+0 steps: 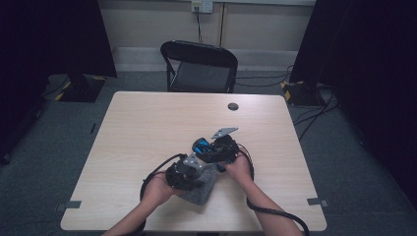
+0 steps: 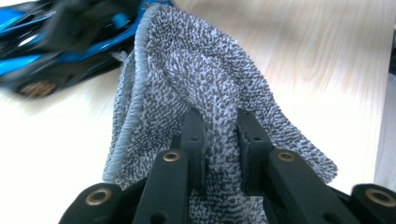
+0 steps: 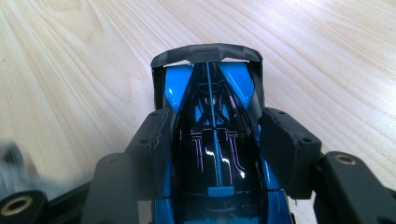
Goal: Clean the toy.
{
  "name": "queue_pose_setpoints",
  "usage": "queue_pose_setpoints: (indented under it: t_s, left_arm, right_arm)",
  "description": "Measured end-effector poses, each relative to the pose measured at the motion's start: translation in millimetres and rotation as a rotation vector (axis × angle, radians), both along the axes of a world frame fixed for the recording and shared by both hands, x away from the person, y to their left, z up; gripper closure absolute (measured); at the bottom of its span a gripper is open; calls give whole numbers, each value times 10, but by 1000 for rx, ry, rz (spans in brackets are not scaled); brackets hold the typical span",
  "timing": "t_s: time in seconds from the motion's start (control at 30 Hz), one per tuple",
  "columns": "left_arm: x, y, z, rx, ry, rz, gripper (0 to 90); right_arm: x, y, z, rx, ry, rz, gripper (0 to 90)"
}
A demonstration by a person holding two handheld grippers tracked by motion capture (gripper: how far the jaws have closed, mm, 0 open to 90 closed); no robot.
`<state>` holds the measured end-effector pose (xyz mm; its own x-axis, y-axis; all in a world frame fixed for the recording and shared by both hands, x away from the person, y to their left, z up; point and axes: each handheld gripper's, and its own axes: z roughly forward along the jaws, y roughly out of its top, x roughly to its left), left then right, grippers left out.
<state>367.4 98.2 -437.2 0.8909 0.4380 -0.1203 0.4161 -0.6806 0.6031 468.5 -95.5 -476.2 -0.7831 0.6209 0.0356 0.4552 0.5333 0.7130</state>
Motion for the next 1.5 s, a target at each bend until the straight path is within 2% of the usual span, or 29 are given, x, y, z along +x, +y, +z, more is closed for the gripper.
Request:
queue_pose_setpoints:
  t_s: [0.23, 0.37, 0.6, 0.83, 0.93, 1.07, 1.17, 1.23, 1.33, 1.5]
  left_arm:
    - [72, 268, 95, -27, -25, 87, 761]
    - [161, 386, 146, -24, -44, 139, 761]
    - [341, 538, 99, -8, -44, 216, 760]
    - [512, 625, 71, -18, -47, 276, 759]
    - [574, 638, 59, -21, -48, 296, 759]
    - [658, 614, 16, -5, -45, 319, 759]
    - [714, 570, -26, 25, -56, 335, 757]
    - [748, 537, -60, 21, -42, 345, 755]
    - [790, 454, -118, 55, -42, 344, 752]
    - [823, 335, -199, 77, -29, 342, 752]
  right_arm:
    - [-3, 6, 3, -3, 0, -2, 440]
    - [-3, 4, 1, -3, -3, -1, 440]
    - [-3, -3, -2, 3, -2, 0, 440]
    - [-6, -9, -3, 5, -1, -1, 440]
    - [-11, -15, -6, 7, -2, -1, 440]
    - [-11, -15, -7, 8, -3, -1, 440]
    - [-12, -14, -6, 6, -3, -1, 440]
    - [-13, -14, -6, 6, -4, -1, 440]
    - [-13, -15, -7, 7, -4, -1, 440]
    - [-14, -14, -5, 4, -5, 0, 440]
